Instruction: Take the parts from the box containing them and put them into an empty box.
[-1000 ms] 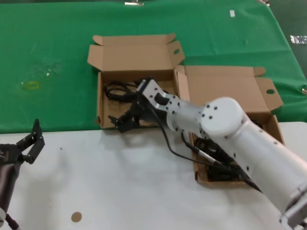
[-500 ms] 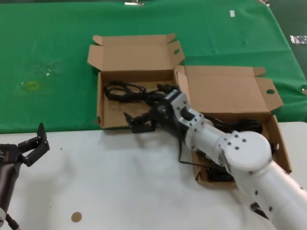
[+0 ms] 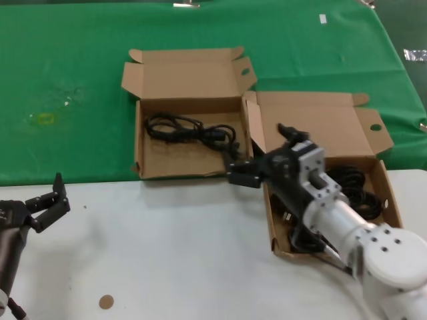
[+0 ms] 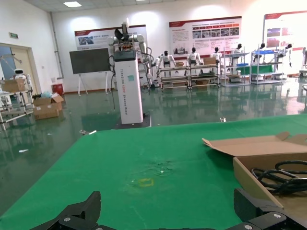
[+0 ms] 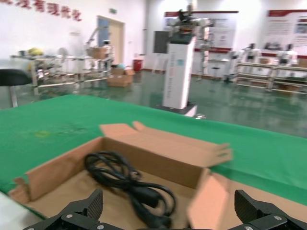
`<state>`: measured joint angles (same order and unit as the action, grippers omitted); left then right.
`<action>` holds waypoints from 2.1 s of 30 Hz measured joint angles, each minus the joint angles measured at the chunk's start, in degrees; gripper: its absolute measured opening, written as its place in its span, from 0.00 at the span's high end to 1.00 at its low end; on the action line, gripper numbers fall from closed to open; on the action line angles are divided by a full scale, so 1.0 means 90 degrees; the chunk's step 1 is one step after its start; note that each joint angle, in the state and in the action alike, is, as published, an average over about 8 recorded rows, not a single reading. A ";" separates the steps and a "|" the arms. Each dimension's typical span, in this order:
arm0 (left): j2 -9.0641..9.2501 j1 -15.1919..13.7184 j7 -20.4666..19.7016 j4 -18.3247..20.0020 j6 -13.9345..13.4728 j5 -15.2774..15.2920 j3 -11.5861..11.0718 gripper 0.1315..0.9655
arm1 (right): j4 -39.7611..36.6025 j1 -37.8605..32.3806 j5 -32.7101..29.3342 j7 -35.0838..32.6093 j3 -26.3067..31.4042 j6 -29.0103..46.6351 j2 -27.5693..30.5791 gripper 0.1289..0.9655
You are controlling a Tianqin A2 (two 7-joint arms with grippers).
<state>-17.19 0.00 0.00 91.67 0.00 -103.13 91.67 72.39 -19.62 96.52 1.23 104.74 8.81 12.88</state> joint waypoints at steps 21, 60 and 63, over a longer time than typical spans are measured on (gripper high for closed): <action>0.0000 0.0000 -0.0001 0.0000 0.0000 0.0000 0.0000 0.00 | 0.1848 0.1880 0.0634 -0.0118 -0.1252 -0.0844 0.0413 0.00; 0.0000 0.0000 0.0000 0.0000 0.0000 0.0000 0.0000 0.00 | 0.1856 0.1888 0.0637 -0.0119 -0.1258 -0.0848 0.0415 0.00; 0.0000 0.0000 0.0000 0.0000 0.0000 0.0000 0.0000 0.00 | 0.1856 0.1888 0.0637 -0.0119 -0.1258 -0.0848 0.0415 0.00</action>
<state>-17.19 0.00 0.00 91.67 0.00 -103.13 91.67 89.10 -2.62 102.25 0.16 93.42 1.18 16.61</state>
